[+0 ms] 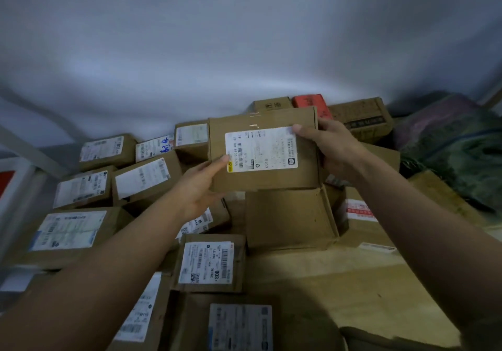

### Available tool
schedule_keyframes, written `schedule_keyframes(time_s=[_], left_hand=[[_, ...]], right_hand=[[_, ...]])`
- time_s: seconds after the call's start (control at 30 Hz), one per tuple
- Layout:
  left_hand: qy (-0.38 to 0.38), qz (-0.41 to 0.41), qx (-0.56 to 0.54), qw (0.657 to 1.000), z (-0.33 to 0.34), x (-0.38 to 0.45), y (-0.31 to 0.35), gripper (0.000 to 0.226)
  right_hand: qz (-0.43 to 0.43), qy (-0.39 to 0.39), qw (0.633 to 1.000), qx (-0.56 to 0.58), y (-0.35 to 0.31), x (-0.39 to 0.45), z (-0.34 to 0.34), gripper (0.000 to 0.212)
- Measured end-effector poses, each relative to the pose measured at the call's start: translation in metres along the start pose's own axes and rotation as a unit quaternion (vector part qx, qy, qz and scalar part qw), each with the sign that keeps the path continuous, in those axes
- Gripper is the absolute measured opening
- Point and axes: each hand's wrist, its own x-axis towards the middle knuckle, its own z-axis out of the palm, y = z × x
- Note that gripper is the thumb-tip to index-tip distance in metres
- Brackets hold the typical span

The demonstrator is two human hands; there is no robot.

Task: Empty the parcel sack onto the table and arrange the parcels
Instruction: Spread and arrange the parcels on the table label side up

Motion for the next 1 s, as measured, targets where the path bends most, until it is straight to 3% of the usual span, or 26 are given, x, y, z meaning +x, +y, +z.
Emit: schedule_keyframes(time_s=[0.1, 0.2, 0.33, 0.5, 0.7, 0.87, 1.0], left_hand=[[0.027, 0.01, -0.019, 0.999, -0.003, -0.005, -0.001, 0.04], [0.071, 0.001, -0.024, 0.997, -0.011, -0.006, -0.005, 0.038], [0.098, -0.017, 0.05, 0.994, -0.015, -0.004, -0.014, 0.036], [0.192, -0.01, 0.136, 0.972, -0.022, 0.011, -0.025, 0.041], [0.143, -0.034, 0.231, 0.962, -0.04, 0.021, -0.033, 0.038], [0.119, -0.033, 0.267, 0.956, -0.055, 0.03, -0.036, 0.042], [0.097, -0.026, 0.302, 0.948, -0.067, 0.04, -0.039, 0.048]], right_hand=[[0.051, -0.015, 0.998, 0.02, 0.013, 0.0, 0.002, 0.034], [0.086, -0.03, 0.995, -0.036, 0.026, 0.001, 0.005, 0.036], [0.037, 0.104, 0.994, -0.012, 0.036, 0.007, 0.007, 0.035], [-0.043, 0.22, 0.974, -0.001, 0.047, 0.013, 0.004, 0.056], [-0.134, 0.123, 0.967, -0.179, 0.058, 0.035, 0.017, 0.058], [-0.076, 0.077, 0.967, -0.23, 0.068, 0.081, 0.047, 0.058], [0.029, 0.132, 0.945, -0.298, 0.081, 0.112, 0.057, 0.055]])
